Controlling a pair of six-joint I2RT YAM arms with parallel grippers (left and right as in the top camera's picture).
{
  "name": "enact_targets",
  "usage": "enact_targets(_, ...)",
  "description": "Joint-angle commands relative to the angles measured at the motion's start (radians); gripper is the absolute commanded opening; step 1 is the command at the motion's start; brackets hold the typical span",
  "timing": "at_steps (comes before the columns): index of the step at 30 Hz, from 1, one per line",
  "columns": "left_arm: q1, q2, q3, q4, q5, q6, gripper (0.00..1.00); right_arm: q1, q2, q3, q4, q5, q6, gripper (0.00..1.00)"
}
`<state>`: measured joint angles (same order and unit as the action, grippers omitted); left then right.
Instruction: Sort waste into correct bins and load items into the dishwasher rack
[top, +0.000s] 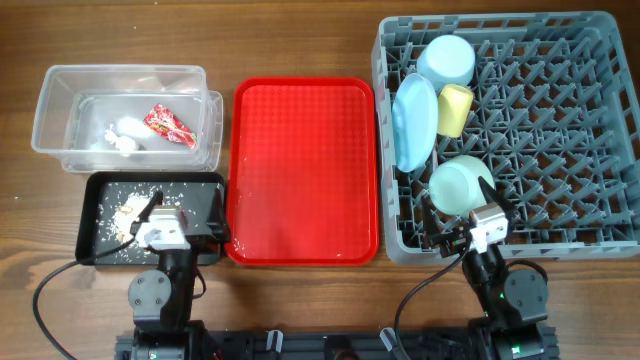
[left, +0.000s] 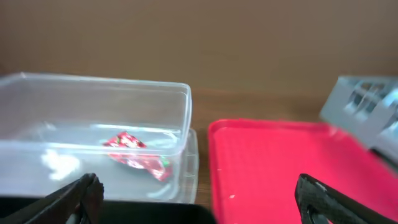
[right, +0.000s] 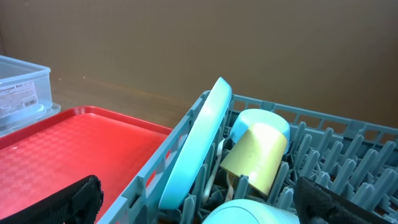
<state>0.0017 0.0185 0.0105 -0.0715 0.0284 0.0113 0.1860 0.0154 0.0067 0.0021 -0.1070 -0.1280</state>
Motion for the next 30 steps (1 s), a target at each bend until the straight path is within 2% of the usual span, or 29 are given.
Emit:
enact_targets(1, 0.014, -0.013, -0.005, -0.005, 0.01, 0.163, 1.0, -0.005, -0.011, -0.002, 0.003, 0.013, -0.003, 1.0)
enact_targets(30, 0.051, -0.016, -0.005, -0.004, 0.012, 0.15, 1.0, -0.005, -0.011, -0.002, 0.003, 0.013, -0.003, 1.0)
